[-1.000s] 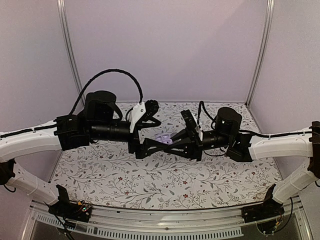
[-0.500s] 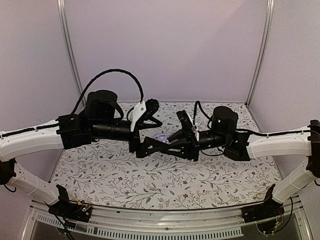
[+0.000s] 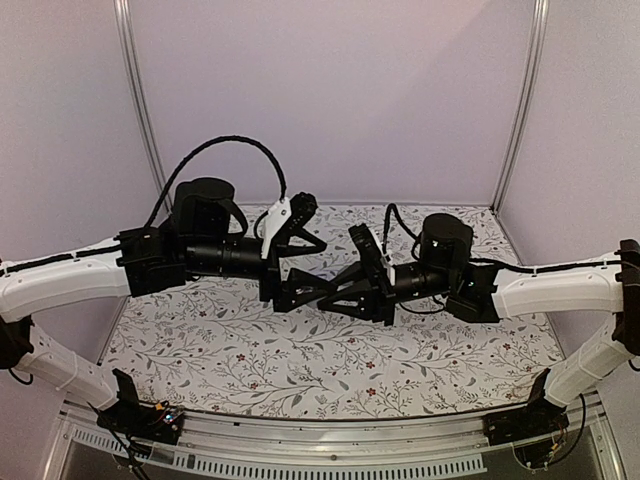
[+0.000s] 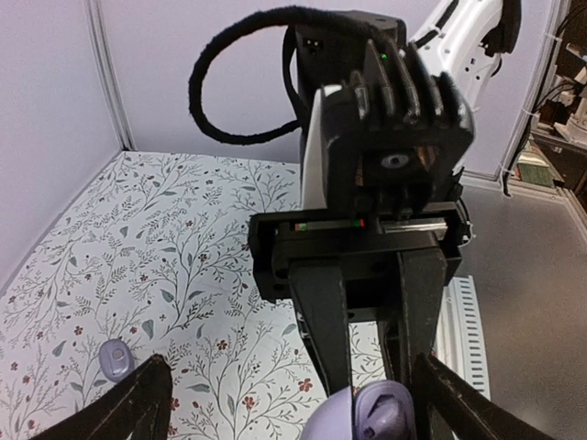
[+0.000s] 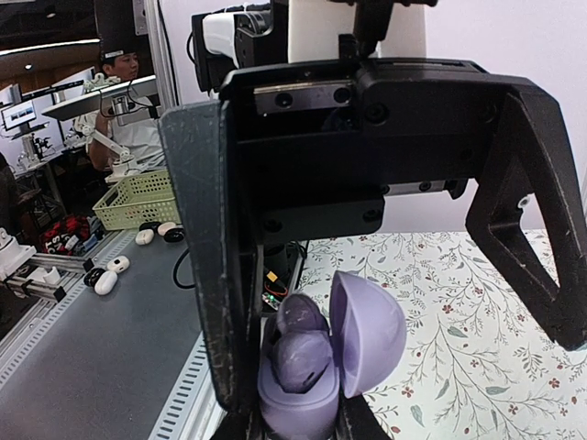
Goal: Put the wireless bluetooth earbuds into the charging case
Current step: Adjust the right earbud in the right side groove of the charging case.
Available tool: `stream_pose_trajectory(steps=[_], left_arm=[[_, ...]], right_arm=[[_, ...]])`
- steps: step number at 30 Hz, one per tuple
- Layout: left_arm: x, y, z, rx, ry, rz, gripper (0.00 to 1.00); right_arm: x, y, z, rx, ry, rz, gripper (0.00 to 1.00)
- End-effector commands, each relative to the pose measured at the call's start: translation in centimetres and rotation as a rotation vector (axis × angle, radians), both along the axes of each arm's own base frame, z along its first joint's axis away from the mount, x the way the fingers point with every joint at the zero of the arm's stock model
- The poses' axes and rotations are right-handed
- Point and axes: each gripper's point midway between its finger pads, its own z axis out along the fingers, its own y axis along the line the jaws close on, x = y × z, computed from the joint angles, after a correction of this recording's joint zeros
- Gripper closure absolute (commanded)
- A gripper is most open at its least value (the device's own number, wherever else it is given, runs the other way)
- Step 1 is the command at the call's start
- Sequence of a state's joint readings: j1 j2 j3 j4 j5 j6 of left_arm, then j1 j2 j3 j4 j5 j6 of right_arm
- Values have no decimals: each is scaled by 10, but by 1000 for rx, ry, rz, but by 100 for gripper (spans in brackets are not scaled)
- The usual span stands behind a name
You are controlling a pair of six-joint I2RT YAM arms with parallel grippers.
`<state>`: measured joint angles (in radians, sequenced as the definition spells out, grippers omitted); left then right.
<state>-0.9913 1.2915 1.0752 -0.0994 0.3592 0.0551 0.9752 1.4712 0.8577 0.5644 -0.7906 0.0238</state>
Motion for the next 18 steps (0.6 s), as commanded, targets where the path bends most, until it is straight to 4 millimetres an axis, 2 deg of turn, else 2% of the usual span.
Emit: stream_pose_trajectory(steps=[1, 7, 14, 18], left_arm=[[14, 3, -5, -3, 14, 40, 10], [8, 3, -2, -19, 18, 10, 9], [0, 17, 36, -117, -28, 11, 8], [-1, 22, 31, -87, -6, -3, 10]], right_arm=[[-8, 1, 19, 41, -38, 25, 100], [-7, 1, 20, 45, -40, 14, 100], [6, -2, 15, 37, -6, -40, 100], [11, -7, 15, 41, 11, -59, 100]])
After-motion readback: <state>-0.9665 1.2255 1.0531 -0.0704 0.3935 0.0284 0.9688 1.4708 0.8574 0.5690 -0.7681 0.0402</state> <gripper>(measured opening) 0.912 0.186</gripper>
